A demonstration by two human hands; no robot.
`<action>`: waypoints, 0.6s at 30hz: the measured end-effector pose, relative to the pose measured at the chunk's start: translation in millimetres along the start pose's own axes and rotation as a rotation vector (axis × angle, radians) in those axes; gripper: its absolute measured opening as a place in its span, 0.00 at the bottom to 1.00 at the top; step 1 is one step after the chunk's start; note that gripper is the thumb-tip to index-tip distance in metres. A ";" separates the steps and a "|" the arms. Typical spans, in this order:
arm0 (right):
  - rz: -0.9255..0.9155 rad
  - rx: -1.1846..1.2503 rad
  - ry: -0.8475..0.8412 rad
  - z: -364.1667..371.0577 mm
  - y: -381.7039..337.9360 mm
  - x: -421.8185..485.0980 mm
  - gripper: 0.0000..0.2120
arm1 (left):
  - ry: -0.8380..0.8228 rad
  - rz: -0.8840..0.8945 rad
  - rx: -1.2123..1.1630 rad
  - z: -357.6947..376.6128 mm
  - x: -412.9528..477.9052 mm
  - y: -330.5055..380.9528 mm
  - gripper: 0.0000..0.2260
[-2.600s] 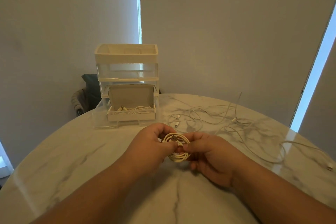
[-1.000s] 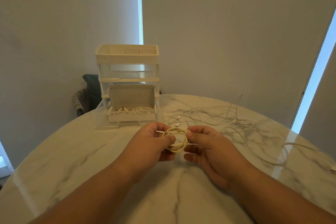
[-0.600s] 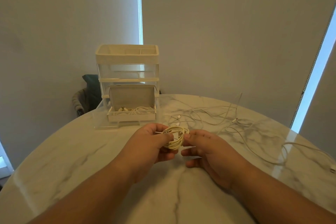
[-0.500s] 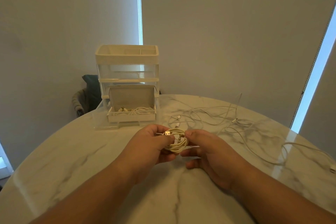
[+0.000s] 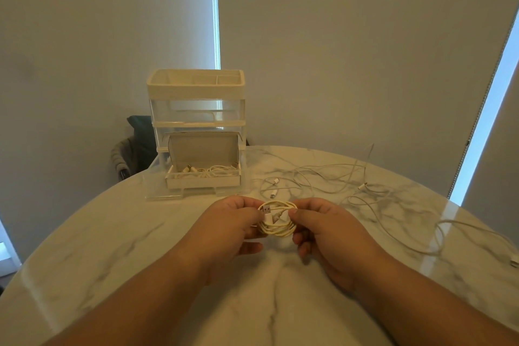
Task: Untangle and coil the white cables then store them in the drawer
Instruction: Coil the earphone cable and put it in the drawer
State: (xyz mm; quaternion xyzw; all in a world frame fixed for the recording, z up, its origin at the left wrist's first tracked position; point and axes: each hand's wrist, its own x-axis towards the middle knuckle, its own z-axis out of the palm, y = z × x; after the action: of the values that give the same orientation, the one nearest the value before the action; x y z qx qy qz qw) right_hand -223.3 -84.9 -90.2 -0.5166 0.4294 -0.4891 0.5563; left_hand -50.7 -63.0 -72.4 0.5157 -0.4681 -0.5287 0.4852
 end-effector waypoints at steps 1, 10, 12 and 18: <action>0.001 0.005 0.006 0.2 0.2 0.4 0.07 | 0.014 0.005 0.011 -0.9 0.7 -0.2 0.06; -0.008 -0.053 -0.006 1.1 3.9 0.6 0.06 | 0.007 -0.016 -0.077 -0.3 0.4 0.9 0.05; -0.012 -0.047 0.003 2.5 4.4 -0.1 0.06 | -0.044 -0.034 -0.140 1.4 -1.0 1.4 0.05; 0.028 -0.005 0.025 3.4 5.2 0.6 0.04 | -0.068 -0.059 -0.104 4.8 -3.2 0.8 0.08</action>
State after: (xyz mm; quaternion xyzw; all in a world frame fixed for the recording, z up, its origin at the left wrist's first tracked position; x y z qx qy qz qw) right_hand -219.4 -85.1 -95.1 -0.5058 0.4446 -0.4866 0.5566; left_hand -55.5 -59.9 -71.2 0.4849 -0.4408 -0.5836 0.4796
